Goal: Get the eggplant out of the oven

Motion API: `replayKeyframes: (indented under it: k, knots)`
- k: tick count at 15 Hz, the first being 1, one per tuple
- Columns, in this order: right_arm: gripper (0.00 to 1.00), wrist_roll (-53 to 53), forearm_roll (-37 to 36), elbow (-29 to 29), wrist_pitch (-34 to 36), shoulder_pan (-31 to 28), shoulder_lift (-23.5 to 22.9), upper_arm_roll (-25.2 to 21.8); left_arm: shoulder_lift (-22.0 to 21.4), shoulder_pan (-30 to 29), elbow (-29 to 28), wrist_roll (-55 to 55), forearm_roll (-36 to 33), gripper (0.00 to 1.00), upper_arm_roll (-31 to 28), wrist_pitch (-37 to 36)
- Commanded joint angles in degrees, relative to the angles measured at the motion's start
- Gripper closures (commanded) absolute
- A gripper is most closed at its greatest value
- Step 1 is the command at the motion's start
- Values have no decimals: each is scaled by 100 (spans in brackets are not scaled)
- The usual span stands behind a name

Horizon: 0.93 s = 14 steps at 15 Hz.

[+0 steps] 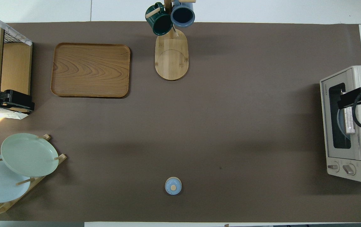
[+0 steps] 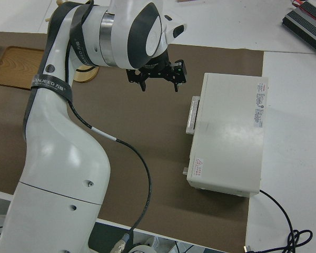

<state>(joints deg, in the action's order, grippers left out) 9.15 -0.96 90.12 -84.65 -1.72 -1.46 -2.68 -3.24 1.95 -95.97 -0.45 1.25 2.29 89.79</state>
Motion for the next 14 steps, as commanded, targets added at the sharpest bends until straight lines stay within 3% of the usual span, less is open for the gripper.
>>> replayKeyframes:
  k: [1, 6, 7, 8, 9, 10, 14]
  knots:
    - [0, -89, 96, 147, -43, -39, 138, 22, -10, -72, 60, -43, 16, 0, 61, -102]
    - [0, 76, 96, 138, -25, -47, 146, 14, -19, -72, 60, -43, 16, 0, 61, -102]
    - [24, 365, 104, 147, -51, -56, 155, -4, -19, -72, 60, -43, 16, 0, 61, -102]
    - [64, 394, 87, 190, -104, -56, 155, -4, -10, -72, 60, -43, 16, 0, 61, -102]
    - [92, 446, 61, 365, -383, -74, 190, -4, -10, -72, 60, -43, 16, 0, 61, -102]
    - [100, 482, 52, 645, -707, -135, 269, 5, -10, -72, 60, -43, 16, 0, 61, -102]
    - [100, 701, -386, 1016, -1035, -100, 296, 49, -19, -72, 60, -43, 16, 0, 61, -102]
